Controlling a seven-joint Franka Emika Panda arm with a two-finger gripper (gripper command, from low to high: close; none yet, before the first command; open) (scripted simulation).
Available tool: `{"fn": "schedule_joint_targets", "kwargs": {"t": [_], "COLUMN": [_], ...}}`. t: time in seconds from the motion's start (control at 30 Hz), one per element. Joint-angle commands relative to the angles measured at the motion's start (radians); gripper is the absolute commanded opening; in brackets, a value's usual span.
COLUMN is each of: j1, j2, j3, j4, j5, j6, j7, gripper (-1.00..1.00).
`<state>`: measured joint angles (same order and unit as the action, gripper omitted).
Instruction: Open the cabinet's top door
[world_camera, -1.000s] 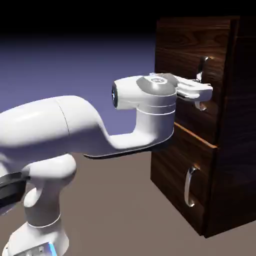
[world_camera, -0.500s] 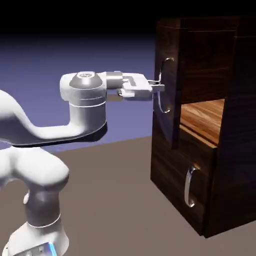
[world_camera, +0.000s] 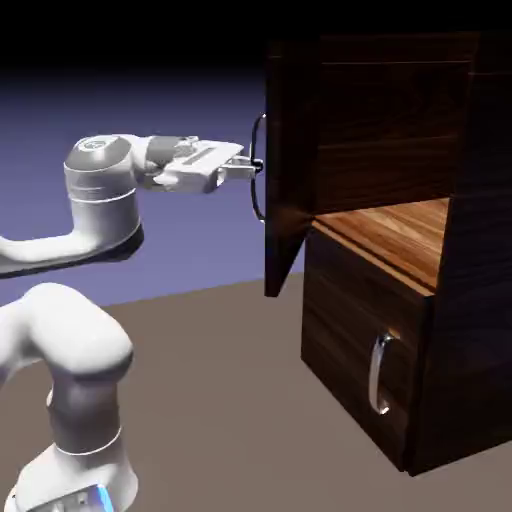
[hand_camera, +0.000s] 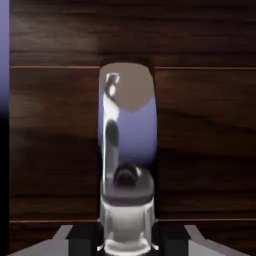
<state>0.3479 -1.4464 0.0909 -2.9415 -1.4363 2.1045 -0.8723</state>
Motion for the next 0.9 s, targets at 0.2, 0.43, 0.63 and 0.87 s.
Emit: {"fn": "schedule_joint_targets", "kwargs": {"t": [0.2,0.43,0.63,0.87], "j1": [-0.001,-0.068,-0.216,-0.462], "j2": [0.044,0.154,0.273,0.372], "j3": [0.254,0.507,0.725,0.948], "j4": [0.049,0.177,0.359,0.612], "j5": [0.230,0.443,0.601,0.727], "j6": [-0.193,-0.407,-0.609,-0.828], "j7": [0.016,0.050,0.080,0.092], "gripper": [-1.00,-1.00,-1.00,-1.00]}}
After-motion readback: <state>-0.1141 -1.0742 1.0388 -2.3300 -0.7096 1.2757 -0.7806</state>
